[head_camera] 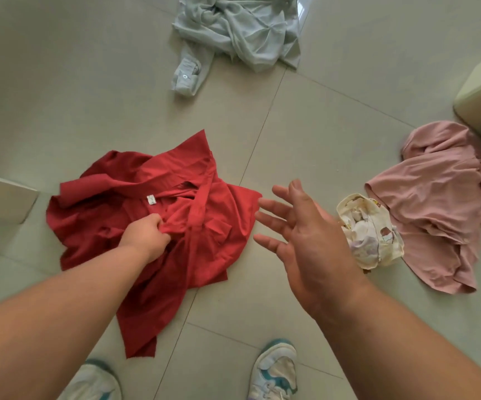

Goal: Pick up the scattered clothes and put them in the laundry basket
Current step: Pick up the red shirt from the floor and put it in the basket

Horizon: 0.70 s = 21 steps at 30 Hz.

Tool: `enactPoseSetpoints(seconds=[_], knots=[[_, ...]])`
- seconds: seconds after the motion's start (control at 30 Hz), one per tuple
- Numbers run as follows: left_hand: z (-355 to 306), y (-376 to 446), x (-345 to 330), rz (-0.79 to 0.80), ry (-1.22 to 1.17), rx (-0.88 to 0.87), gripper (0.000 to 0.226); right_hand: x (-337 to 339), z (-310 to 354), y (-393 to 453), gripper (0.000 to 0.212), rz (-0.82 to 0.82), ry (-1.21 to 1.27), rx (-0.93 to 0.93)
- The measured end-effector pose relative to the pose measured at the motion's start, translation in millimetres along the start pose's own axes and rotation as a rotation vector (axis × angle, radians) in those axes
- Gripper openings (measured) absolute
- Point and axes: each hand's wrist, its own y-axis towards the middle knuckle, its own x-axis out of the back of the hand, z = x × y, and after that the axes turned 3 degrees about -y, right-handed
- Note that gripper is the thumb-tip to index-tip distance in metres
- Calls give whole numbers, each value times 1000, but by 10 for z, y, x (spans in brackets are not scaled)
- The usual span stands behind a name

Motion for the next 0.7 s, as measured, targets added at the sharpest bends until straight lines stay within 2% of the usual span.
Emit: enactPoseSetpoints(seconds=[0.13,0.27,0.4,0.47,0.53,0.63,0.7], knots=[[-305,-505,514,-146,-310,-78,19,12,111,-358,35,-23,-8,-49],[-781,-1288,1338,-142,-659,-170,4,-35,505,-893,38,-1,13,-117],[-1420,-2478,2448,-122,-778,-309,17,-46,1308,-1607,31,85,109,-204],[-1709,-3105,2913,-47,-846,-406,11,-28,1700,-1921,36,124,174,-255],[-2058,-3755,3382,75,-948,-498,23,57,2194,-2292,54,175,237,-295],[-2561,-4698,3995,244,-1046,-603,16,291,2891,-2908,68,239,389,-370],[-2927,-5182,4348,324,-1048,-653,17,511,3383,-3366,88,347,512,-363]])
